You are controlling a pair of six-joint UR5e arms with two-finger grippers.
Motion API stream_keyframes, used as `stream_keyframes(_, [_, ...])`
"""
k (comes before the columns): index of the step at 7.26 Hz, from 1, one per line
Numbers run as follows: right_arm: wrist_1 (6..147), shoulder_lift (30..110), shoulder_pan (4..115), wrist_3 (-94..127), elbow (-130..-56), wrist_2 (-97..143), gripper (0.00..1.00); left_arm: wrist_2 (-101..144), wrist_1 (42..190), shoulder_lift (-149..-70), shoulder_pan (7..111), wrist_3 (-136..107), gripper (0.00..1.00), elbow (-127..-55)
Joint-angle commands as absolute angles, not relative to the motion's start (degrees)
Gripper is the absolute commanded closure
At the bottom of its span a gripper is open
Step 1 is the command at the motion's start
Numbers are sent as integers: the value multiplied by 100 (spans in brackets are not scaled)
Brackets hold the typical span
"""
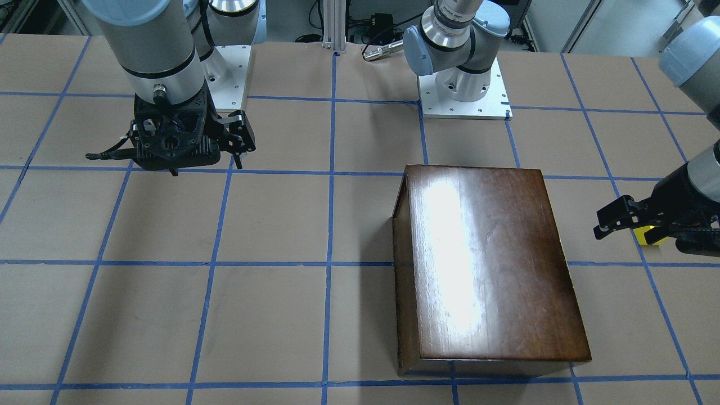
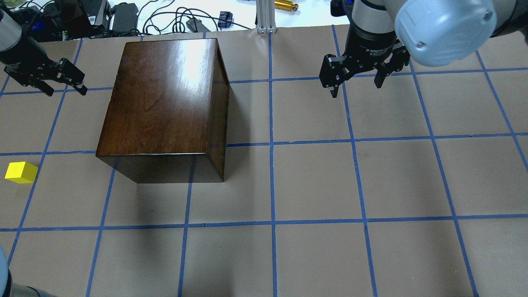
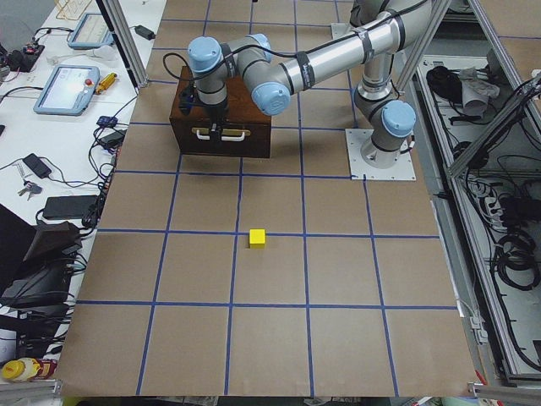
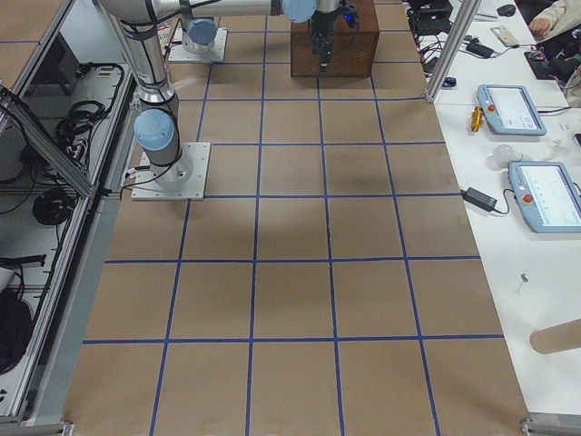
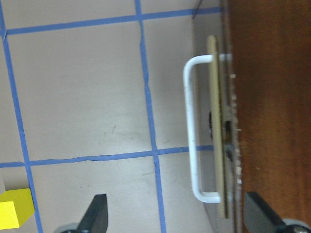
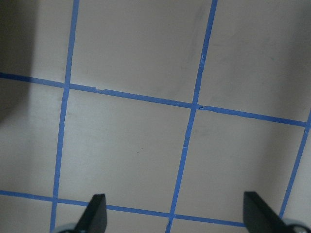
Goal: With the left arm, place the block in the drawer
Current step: 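Move the left gripper down beside the cabinet to the drawer handle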
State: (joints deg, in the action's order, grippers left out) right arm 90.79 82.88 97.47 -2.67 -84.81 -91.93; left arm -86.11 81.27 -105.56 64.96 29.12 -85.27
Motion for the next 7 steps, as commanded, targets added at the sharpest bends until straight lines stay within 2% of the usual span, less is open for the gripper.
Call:
stream_keyframes(1, [9079, 8288, 9747, -272, -8481, -9193, 0, -7853, 8226, -10678, 6154, 3302, 0, -8587])
stream_keyframes(3, [9079, 8288, 9747, -264, -8481, -9193, 0, -7290, 8218, -10827, 5925, 3322, 0, -8841])
stream_keyframes(7, [9079, 8288, 9747, -272, -8481, -9193, 0, -6908, 8472, -11161, 5757, 3287, 0, -8868])
